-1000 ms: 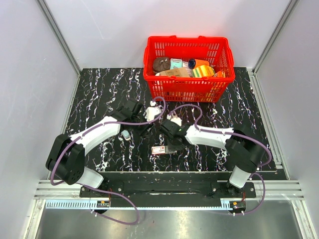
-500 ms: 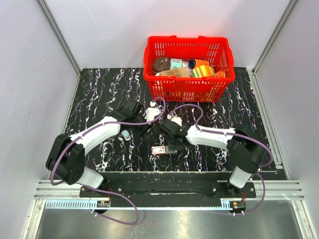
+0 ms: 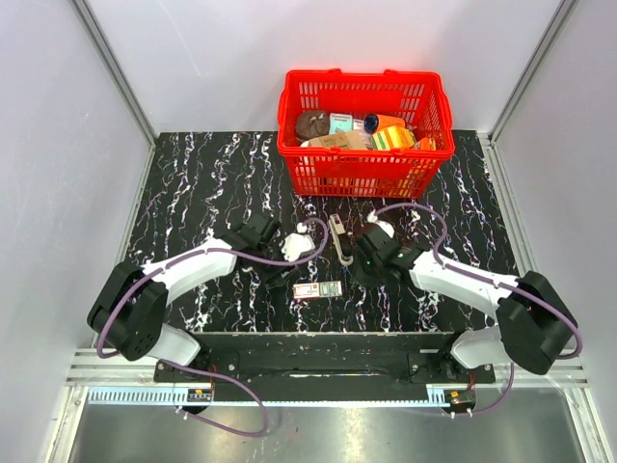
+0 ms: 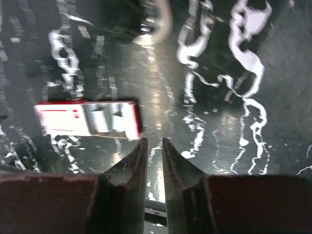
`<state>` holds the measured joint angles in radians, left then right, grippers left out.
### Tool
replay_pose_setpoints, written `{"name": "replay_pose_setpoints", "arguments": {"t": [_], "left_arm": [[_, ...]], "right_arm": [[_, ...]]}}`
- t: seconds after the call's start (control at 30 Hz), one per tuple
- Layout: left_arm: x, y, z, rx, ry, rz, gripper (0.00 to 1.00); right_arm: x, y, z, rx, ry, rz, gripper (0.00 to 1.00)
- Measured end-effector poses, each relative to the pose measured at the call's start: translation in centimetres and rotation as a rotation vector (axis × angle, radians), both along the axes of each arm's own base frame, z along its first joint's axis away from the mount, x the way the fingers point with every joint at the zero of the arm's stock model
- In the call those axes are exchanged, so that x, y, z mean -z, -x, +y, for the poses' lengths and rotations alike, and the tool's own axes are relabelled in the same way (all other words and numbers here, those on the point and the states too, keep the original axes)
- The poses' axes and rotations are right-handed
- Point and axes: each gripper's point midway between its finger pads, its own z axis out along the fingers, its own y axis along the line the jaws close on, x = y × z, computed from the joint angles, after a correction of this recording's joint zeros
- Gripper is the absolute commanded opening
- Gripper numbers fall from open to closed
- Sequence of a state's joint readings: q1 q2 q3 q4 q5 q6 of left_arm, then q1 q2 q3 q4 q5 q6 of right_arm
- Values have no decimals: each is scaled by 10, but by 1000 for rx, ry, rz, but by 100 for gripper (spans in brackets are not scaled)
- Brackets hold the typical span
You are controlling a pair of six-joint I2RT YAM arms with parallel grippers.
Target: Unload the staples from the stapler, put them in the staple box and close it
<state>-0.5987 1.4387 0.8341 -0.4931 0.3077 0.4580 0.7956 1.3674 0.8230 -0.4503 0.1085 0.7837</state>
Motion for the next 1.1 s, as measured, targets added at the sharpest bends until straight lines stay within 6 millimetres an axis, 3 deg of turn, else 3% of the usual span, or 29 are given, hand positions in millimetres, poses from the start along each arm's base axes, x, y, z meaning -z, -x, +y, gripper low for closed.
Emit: {"name": "replay_pose_setpoints", "arguments": {"t": [0.13, 0.4, 0.67, 1.1], "left_arm": [[14, 10, 3, 60, -52, -25, 44], [17, 0, -5, 100, -74, -115, 44], [22, -1, -12, 128, -87, -134, 43], [25, 6, -20, 166, -88, -135, 43]], "right_arm": [[32, 15, -19, 60, -16, 107, 28], [50, 18, -7, 121, -193, 179, 31], [50, 9, 7, 168, -371, 209, 31], [52, 8, 17, 167, -428, 241, 22]]}}
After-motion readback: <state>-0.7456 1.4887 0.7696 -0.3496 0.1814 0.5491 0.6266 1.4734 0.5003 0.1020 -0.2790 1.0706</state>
